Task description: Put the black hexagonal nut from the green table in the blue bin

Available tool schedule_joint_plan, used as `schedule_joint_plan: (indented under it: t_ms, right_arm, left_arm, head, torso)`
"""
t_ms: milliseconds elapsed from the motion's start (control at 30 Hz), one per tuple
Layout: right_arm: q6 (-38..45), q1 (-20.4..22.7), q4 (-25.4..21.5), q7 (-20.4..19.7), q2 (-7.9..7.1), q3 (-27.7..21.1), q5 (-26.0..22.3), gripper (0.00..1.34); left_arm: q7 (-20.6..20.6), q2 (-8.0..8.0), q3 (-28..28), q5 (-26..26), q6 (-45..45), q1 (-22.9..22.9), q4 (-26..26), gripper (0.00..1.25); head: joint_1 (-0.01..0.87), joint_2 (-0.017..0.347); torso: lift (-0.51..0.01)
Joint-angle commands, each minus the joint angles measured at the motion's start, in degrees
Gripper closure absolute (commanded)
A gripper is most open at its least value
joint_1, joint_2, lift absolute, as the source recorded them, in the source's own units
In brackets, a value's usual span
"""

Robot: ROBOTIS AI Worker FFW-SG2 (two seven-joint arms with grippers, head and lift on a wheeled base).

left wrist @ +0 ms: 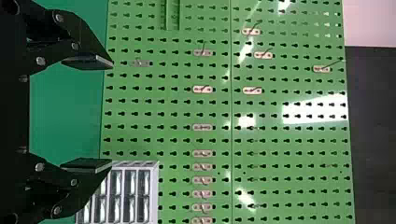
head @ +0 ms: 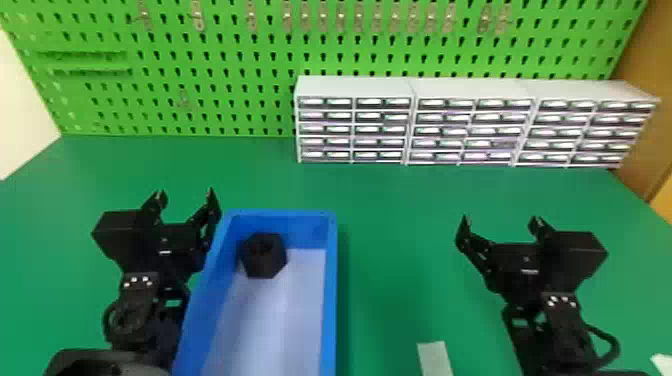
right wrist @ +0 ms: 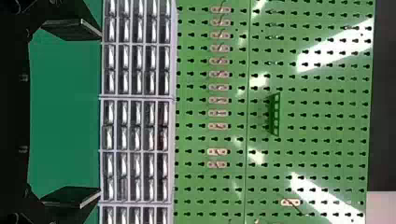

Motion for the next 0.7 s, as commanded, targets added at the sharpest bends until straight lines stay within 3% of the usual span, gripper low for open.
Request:
schedule_joint_plan:
  t_ms: [0,667]
  right_arm:
    - [0.09,0.08,-0.02,0.0,0.09,-0.18,-0.03,0.13]
    - [0.62,0.08,-0.02,0.0,0.09,-0.36,-0.03,0.13]
  left_arm:
    - [0.0,0.0,0.0,0.07,0.0,0.0,0.0,0.5]
    - [0.0,0.0,-0.08,0.07,0.0,0.27,0.0,0.5]
  head:
    - [0.657,0.057]
    - [0.657,0.057]
  torso:
    - [-0.095]
    - [-0.095]
